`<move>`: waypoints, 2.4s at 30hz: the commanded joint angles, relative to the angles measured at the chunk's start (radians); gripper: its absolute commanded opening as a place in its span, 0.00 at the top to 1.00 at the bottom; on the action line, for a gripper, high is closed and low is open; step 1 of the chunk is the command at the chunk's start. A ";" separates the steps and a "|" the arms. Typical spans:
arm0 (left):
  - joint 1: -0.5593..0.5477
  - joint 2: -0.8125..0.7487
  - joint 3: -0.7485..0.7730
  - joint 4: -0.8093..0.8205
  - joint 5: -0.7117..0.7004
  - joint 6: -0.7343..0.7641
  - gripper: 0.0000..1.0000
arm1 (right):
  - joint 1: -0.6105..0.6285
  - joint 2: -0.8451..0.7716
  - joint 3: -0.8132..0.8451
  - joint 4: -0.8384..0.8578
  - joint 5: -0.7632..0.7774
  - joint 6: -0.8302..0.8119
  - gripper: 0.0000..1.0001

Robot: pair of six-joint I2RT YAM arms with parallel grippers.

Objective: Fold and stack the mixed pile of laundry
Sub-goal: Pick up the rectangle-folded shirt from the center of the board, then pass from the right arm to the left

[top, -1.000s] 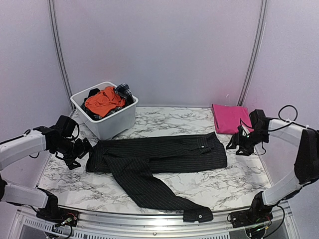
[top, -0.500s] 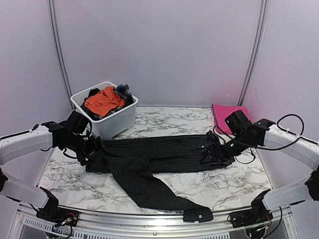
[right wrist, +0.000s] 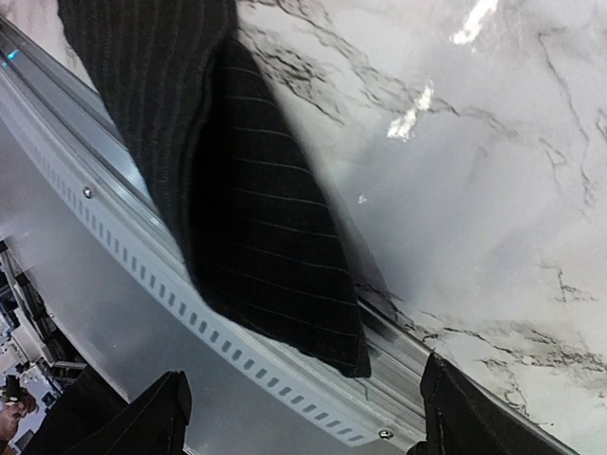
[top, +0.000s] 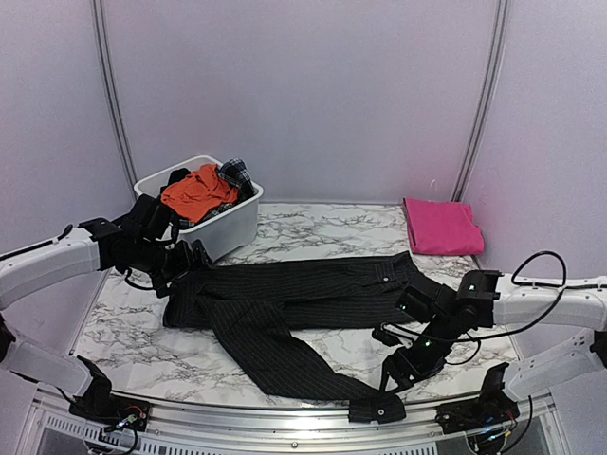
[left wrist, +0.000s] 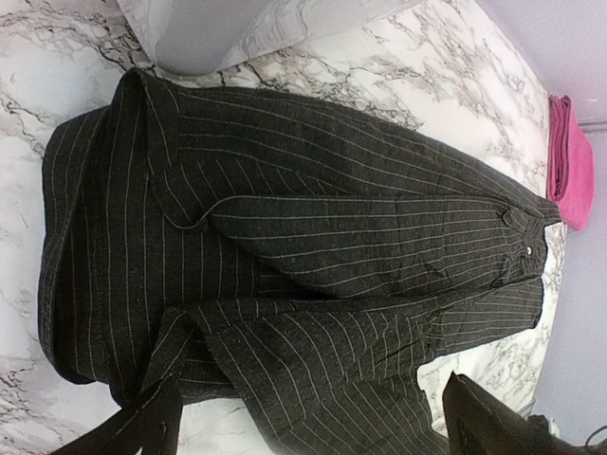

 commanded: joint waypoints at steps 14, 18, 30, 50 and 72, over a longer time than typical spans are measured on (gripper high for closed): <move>0.001 -0.078 0.052 0.072 -0.024 0.119 0.01 | -0.011 0.207 0.207 0.170 -0.071 -0.181 1.00; -0.020 -0.071 0.058 0.131 0.023 0.181 0.01 | -0.187 0.189 0.285 0.325 -0.264 -0.090 1.00; -0.379 -0.002 0.198 0.187 -0.160 0.665 0.01 | -0.322 0.299 0.148 1.500 -0.833 0.872 1.00; -0.790 0.207 -0.023 0.294 -0.444 0.699 0.01 | -0.368 0.229 0.182 0.637 -0.683 0.292 1.00; -0.411 0.432 0.299 0.294 -0.372 0.803 0.46 | -0.383 0.308 0.041 1.428 -0.760 0.747 1.00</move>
